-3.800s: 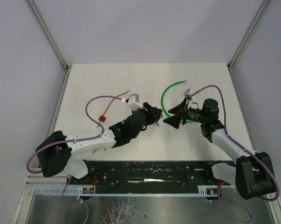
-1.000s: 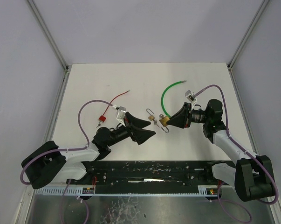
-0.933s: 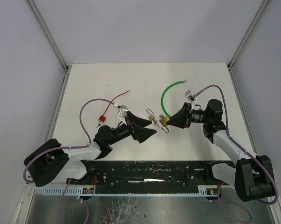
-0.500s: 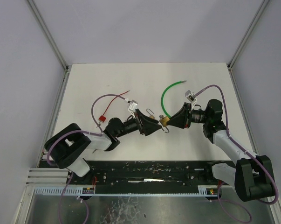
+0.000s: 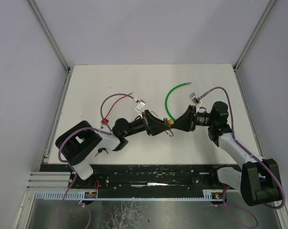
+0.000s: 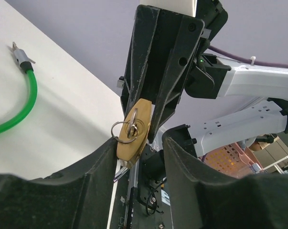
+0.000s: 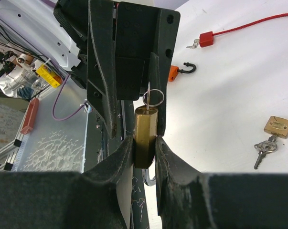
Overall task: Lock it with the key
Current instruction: Pick up the lock from the center of the board, then lock the lock.
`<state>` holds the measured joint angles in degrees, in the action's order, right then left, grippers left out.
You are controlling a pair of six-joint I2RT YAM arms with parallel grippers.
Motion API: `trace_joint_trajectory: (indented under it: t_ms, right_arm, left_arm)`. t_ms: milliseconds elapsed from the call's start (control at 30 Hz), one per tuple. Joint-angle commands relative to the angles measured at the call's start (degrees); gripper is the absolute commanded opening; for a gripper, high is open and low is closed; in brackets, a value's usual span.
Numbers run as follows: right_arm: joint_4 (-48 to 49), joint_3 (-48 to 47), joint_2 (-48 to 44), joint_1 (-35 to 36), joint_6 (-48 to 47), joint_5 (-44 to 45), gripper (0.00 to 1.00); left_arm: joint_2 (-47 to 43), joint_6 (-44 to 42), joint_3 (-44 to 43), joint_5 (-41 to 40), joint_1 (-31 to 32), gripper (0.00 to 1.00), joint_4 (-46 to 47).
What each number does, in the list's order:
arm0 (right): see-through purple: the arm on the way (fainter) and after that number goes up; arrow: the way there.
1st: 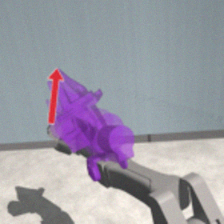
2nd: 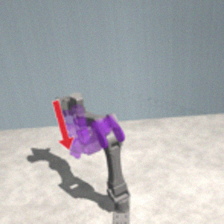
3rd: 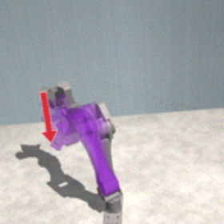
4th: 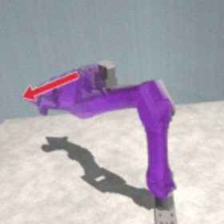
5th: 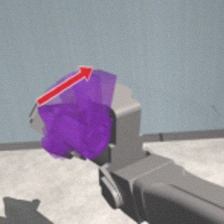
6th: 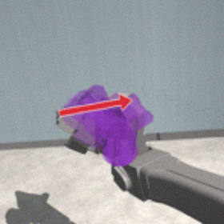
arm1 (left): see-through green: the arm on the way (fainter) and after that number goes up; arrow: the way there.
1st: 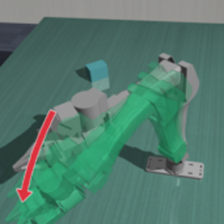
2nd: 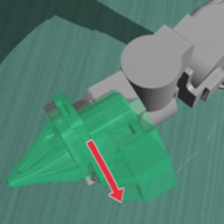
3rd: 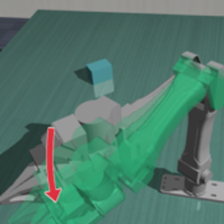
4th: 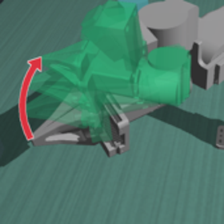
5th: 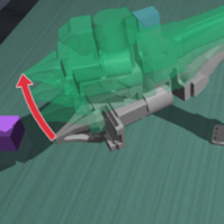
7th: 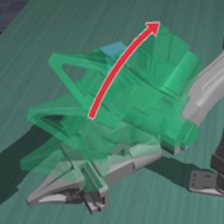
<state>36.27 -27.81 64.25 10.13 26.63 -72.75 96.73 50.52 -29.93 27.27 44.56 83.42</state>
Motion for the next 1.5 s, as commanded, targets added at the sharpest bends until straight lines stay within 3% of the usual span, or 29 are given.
trace_joint_trajectory:
  t_ms: [0,67,167,300,500,733,833,1167,1467]
  right_arm:
    - [3.3,-2.6,-0.4,0.5,1.0,-1.7,0.00]
    - [3.3,-2.6,-0.4,0.6,1.0,-1.7,0.00]
    - [3.3,-2.6,-0.3,0.6,1.0,-1.6,0.00]
    - [3.0,-2.5,-0.3,0.7,0.7,-1.4,0.03]
    - [0.4,-2.9,-0.6,0.6,-1.7,-0.4,0.13]
    - [-3.0,-3.3,-1.1,0.6,-4.7,0.8,0.38]
    - [-4.0,-3.4,-1.3,0.7,-5.7,1.2,0.42]
    - [-8.0,-4.6,0.8,1.1,-7.4,0.9,0.39]
    - [-7.9,-4.8,1.0,2.0,-7.0,-0.2,0.15]
  left_arm:
    - [0.7,0.4,-1.5,1.9,-0.4,0.38,6.0]
    - [0.7,0.4,-1.7,2.3,-0.4,0.33,6.2]
    - [0.8,0.3,-1.9,2.8,-0.4,0.16,6.2]
    - [0.8,0.2,-1.8,2.7,-0.4,0.01,6.2]
    - [-0.1,0.1,-0.5,1.0,-0.4,0.01,6.2]
    - [-1.4,0.4,1.6,-1.8,-0.4,0.00,6.5]
    - [-1.8,0.6,2.3,-2.8,-0.4,0.00,6.5]
    - [-2.0,2.2,2.2,-3.5,-0.4,0.00,6.8]
    - [-0.9,3.6,1.0,-2.3,-0.4,0.00,6.7]
